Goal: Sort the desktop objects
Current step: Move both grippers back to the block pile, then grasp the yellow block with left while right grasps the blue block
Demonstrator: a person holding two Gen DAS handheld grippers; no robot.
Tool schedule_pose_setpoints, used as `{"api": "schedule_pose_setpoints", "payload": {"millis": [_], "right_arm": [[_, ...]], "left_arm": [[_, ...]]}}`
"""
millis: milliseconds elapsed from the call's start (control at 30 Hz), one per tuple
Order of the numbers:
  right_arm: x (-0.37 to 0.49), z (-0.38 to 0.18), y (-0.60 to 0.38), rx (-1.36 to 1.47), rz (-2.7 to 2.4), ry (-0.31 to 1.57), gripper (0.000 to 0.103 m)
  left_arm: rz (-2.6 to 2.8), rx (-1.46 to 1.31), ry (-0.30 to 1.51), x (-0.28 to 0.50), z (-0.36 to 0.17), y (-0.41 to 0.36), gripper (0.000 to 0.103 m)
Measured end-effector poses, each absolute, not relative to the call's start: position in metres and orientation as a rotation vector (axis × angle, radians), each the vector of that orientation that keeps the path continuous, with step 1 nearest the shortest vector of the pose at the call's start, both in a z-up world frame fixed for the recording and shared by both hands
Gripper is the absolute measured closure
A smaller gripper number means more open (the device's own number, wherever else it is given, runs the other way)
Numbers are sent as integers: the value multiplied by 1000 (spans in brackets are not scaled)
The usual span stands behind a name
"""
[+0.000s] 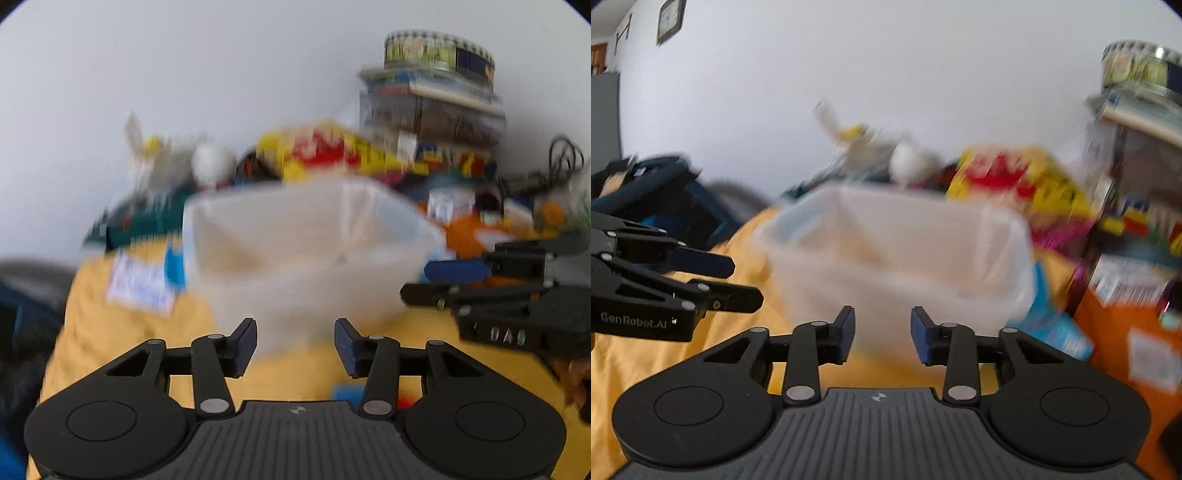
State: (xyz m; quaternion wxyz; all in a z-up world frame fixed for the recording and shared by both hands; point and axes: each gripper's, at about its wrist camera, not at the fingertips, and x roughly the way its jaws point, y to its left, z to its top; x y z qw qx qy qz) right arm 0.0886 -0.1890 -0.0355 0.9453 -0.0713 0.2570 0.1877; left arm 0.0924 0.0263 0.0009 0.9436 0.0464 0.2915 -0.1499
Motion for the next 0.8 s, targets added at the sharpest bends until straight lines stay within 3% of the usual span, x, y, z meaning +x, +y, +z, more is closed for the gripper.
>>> {"api": "schedule_pose_setpoints", "payload": {"millis": [200,400,567,633,800], "right_arm": [[66,-83,-159,-165,474,689,75],[92,-97,-142,-313,397,680,73],[130,-108,-143,-390,458,792,71],[139,-108,-150,-346,508,865,83],[115,-99,-160,-353,510,822,89]], "left_arm": [[-294,134,748,57,-50,33,53],[-296,179,738,67,-44,36,53],[-326,287,720,81,-43,24,53],[-348,353,720,89,-46,18,53],[-429,404,767,119,-57,15,53]]}}
